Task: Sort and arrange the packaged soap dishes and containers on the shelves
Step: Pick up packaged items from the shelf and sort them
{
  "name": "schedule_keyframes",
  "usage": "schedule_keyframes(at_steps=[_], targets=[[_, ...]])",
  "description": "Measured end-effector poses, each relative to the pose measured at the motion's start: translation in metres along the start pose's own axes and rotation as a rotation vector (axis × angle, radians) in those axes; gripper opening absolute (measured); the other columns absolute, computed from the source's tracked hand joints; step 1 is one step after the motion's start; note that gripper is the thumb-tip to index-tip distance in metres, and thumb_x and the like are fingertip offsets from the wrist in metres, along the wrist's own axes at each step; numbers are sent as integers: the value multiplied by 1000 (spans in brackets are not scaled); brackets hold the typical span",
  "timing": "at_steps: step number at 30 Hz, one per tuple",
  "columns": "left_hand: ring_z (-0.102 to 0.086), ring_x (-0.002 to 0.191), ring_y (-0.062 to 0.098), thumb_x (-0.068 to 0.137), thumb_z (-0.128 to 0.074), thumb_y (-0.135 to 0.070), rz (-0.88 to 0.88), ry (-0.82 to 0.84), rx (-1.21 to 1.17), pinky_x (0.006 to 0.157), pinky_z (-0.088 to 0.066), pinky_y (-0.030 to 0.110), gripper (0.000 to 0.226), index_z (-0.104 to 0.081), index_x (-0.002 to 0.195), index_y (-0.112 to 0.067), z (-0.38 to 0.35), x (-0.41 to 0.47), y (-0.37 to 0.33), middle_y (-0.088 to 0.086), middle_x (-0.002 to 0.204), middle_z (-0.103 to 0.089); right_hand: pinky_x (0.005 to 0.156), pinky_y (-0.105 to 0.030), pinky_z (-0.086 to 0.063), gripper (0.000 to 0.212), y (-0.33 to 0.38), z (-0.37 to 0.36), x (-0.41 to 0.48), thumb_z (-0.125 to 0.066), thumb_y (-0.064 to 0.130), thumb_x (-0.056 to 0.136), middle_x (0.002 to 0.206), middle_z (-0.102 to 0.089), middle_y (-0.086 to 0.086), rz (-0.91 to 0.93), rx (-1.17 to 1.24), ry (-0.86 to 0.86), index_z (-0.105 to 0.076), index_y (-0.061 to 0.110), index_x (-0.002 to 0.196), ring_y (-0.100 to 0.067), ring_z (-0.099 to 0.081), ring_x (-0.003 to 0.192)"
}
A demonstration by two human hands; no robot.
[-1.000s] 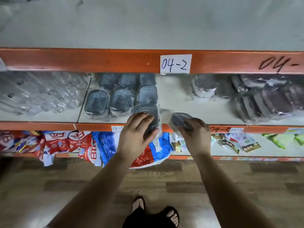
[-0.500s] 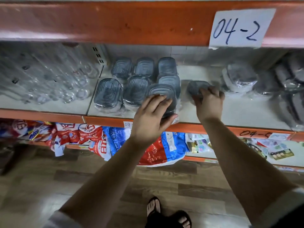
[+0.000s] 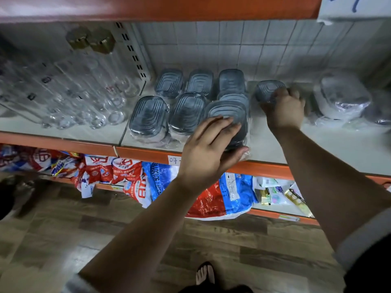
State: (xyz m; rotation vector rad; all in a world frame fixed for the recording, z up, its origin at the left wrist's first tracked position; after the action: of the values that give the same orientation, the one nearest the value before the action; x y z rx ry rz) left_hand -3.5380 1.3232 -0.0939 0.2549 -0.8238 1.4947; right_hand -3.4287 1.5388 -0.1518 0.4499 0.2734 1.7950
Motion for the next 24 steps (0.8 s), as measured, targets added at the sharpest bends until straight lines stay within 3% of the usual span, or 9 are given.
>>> schedule_keyframes(at_steps=[3, 5, 7, 10, 18, 24], targets=[[-60, 114, 31, 88, -67, -36, -3, -16, -2, 99, -48, 43, 43, -70, 113, -2, -4, 2, -3, 11, 118, -67, 91, -44, -44, 37, 0, 0, 4, -59, 36, 94, 129, -47, -20, -8, 7, -29, -61, 8, 119, -43, -46, 117], [-60, 113, 31, 87, -68, -35, 4, -19, -15, 98, -48, 43, 42, -70, 113, -2, -8, 2, -8, 11, 118, -67, 90, -43, -45, 36, 0, -5, 5, -47, 34, 101, 125, -53, -23, 79, -69, 75, -63, 7, 117, -42, -53, 111], [-60, 113, 31, 87, -68, -35, 8, -17, -31, 99, -47, 42, 42, -71, 113, -2, -11, 3, -16, 11, 118, -67, 93, -40, -42, 34, -3, -6, 1, -41, 25, 101, 126, -57, -21, 159, -50, 136, -63, 8, 120, -40, -54, 113], [-60, 113, 31, 87, -68, -34, -3, -5, -58, 100, -47, 41, 41, -70, 113, -2, -16, 4, -34, 11, 118, -67, 98, -36, -40, 35, -13, 7, -16, -45, 5, 93, 129, -60, -18, 210, 134, 61, -62, 5, 124, -37, -53, 118], [-61, 110, 30, 89, -66, -35, -28, 40, -118, 102, -45, 34, 42, -70, 112, -1, -55, 10, -80, 13, 115, -67, 93, -36, -45, 39, -83, 39, -73, -46, -5, 87, 119, -64, -21, 96, 226, 30, -65, 0, 120, -36, -59, 111], [-57, 111, 35, 89, -63, -37, 48, 186, -65, 100, -45, 42, 44, -69, 113, 0, -106, 23, -86, 15, 114, -66, 88, -40, -48, 36, -124, 57, -100, -45, -8, 85, 113, -66, -22, 38, 226, -12, -65, -3, 115, -39, -59, 105]])
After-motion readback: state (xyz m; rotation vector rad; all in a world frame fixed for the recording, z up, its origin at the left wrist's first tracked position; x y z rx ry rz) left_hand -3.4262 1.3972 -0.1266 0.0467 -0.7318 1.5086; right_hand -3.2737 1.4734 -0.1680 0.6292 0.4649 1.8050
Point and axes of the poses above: each hand's wrist, its own x-axis towards the middle knuckle, its own z-axis out of the back of the hand, y = z × x, the point moved 4 cm from there along x, towards the middle knuckle
